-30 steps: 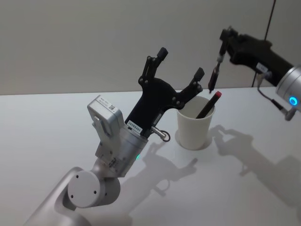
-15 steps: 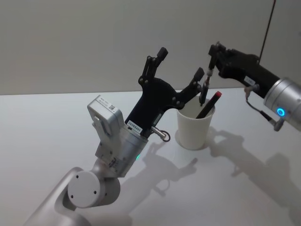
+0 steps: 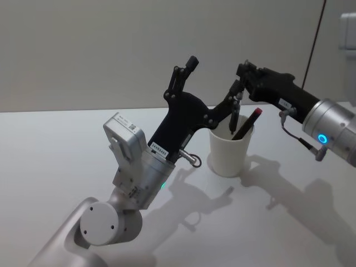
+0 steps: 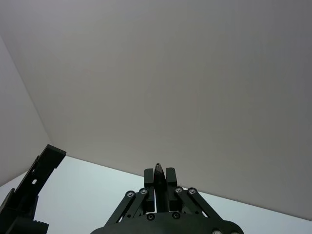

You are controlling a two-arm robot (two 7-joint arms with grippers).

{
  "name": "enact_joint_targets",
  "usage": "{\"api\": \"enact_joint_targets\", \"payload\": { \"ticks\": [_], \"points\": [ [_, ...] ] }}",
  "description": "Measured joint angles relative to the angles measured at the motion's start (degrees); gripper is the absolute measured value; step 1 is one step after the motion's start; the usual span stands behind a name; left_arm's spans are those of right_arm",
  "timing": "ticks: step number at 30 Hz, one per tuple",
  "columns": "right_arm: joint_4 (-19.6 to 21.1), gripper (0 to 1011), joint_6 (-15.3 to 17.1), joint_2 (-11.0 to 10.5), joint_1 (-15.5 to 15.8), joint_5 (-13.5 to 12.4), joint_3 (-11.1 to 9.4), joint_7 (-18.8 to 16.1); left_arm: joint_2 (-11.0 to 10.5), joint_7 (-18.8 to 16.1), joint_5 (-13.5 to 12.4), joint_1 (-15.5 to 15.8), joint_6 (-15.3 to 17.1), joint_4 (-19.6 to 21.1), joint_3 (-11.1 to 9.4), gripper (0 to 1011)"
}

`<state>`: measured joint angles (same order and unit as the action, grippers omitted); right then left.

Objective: Place the pen into the pen holder.

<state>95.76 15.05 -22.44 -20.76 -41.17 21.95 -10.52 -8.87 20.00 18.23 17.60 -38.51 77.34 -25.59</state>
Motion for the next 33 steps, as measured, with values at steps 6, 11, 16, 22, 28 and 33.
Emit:
{"api": "enact_joint_targets", "payload": {
  "ticks": [6,11,16,22,28,33],
  "points": [
    [-0.23,278,0.16,0.19,-0.03,0.16,0.18,-0.22,0.0,0.0,0.0,0.0,0.0,0.0,0.0,1001],
    [-0.36,464,0.27,0.28,-0.05,0.25,0.28,-0.32,0.0,0.0,0.0,0.0,0.0,0.0,0.0,1001],
    [-0.45,605,0.34,0.36,-0.07,0.29,0.35,-0.4,0.0,0.0,0.0,0.0,0.0,0.0,0.0,1001],
    [-0.51,804,0.39,0.4,-0.08,0.34,0.4,-0.45,0.0,0.0,0.0,0.0,0.0,0.0,0.0,1001],
    [-0.52,957,0.38,0.41,-0.1,0.36,0.42,-0.49,0.0,0.0,0.0,0.0,0.0,0.0,0.0,1001],
    [0.05,1001,-0.21,0.23,-0.22,0.36,0.1,-0.19,0.0,0.0,0.0,0.0,0.0,0.0,0.0,1001]
  ]
}}
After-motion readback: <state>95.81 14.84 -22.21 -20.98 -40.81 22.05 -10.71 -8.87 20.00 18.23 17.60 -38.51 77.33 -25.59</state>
